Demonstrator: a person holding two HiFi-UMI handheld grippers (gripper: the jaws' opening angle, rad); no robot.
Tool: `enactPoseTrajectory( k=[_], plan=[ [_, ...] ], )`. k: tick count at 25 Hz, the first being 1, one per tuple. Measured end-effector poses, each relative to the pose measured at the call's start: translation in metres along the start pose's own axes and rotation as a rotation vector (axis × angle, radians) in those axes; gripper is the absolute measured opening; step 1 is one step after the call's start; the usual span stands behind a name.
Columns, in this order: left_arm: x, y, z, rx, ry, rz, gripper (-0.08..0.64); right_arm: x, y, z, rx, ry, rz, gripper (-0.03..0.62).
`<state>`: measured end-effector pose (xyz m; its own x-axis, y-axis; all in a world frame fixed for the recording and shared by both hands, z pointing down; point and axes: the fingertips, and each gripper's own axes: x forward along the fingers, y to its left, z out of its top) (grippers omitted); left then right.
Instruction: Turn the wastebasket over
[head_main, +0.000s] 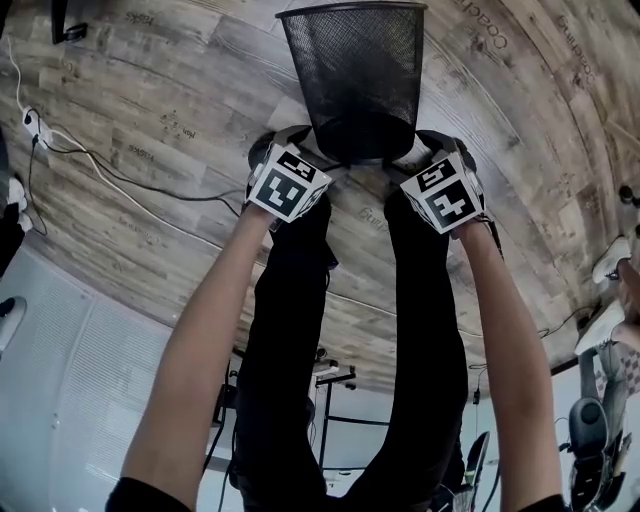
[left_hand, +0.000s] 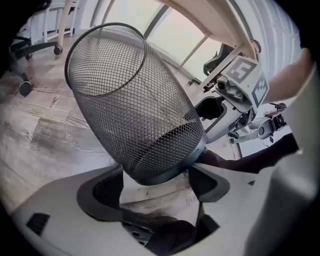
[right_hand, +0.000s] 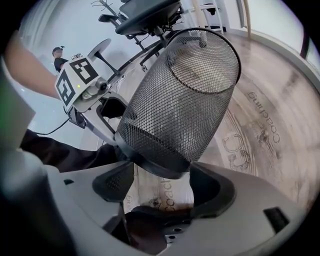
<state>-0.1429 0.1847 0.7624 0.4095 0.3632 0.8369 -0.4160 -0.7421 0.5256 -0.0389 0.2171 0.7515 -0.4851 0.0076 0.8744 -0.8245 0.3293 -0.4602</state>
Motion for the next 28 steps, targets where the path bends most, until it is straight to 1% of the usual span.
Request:
enactPoseTrajectory(
  k=[4, 8, 10, 11, 12, 13, 14, 18, 20, 24, 28],
  plan=[
    [0.000, 0.000, 0.001, -0.009, 0.001, -0.014, 0.410, 0.000, -0.002, 0.000, -0.001, 0.003, 0.001, 0.334],
    [-0.008, -0.009, -0.001, -0.036, 0.003, -0.102, 0.410, -0.004, 0.001, 0.003, -0.012, -0.005, 0.006, 0.334],
    [-0.016, -0.013, -0.001, -0.020, 0.007, -0.120, 0.410, -0.009, 0.003, 0.008, -0.017, -0.010, 0.010, 0.334],
    [-0.020, -0.014, 0.000, -0.016, 0.004, -0.114, 0.411, -0.011, 0.004, 0.010, -0.015, -0.008, 0.013, 0.334],
    [-0.024, -0.014, 0.002, -0.023, -0.008, -0.098, 0.411, -0.015, 0.005, 0.010, -0.012, -0.004, 0.015, 0.334],
    [-0.029, -0.012, 0.006, -0.047, -0.030, -0.075, 0.411, -0.018, 0.005, 0.010, -0.010, -0.002, 0.014, 0.334],
    [-0.035, -0.010, 0.011, -0.087, -0.061, -0.048, 0.414, -0.020, 0.004, 0.011, -0.011, -0.004, 0.009, 0.334],
    [-0.056, -0.003, 0.040, -0.288, -0.208, 0.043, 0.425, -0.031, 0.002, 0.019, -0.018, -0.014, -0.001, 0.334],
    [-0.061, -0.006, 0.051, -0.355, -0.256, 0.083, 0.429, -0.039, 0.002, 0.023, -0.016, -0.017, -0.001, 0.334],
    [-0.060, -0.009, 0.065, -0.446, -0.305, 0.162, 0.452, -0.059, -0.003, 0.039, 0.010, -0.050, 0.006, 0.334],
    [-0.056, -0.007, 0.074, -0.511, -0.318, 0.246, 0.465, -0.076, -0.020, 0.046, -0.012, -0.050, -0.016, 0.334]
  ],
)
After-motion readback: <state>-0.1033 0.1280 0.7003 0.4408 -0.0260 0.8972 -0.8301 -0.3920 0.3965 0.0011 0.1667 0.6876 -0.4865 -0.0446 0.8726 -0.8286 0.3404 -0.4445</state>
